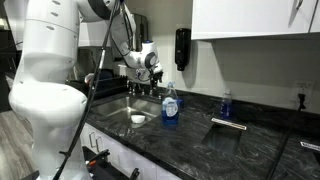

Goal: Turn the faucet handle on the right clockwise

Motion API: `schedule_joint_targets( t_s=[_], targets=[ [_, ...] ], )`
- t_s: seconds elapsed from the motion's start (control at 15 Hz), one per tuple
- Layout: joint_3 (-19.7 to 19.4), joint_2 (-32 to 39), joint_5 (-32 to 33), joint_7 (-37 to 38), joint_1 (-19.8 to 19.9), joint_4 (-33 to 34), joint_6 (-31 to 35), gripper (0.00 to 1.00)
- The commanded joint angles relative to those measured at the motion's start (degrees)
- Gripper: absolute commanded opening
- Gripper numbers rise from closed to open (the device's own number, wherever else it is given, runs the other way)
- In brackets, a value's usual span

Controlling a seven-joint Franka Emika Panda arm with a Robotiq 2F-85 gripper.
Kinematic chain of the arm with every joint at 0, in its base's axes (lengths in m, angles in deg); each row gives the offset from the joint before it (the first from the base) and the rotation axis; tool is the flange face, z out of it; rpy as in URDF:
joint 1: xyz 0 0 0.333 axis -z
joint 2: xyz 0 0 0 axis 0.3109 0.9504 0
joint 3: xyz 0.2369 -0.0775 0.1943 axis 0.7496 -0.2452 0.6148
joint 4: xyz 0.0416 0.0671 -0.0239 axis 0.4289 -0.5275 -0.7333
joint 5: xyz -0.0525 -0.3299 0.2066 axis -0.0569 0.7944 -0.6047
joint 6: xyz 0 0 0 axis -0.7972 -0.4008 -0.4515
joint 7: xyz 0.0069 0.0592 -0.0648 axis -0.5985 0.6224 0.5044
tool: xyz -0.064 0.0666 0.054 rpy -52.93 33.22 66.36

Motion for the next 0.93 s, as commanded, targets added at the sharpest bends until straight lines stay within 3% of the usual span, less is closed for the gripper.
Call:
schedule_joint_targets(
  t_s=[0.0, 0.87],
  targets=[
    [-4.28, 4.21, 0.72, 1.65, -3.19, 5.42, -2.77, 1.0],
    [-9.07, 13.02, -0.12, 1.47, -6.11, 16.04, -6.08, 1.0]
  ],
)
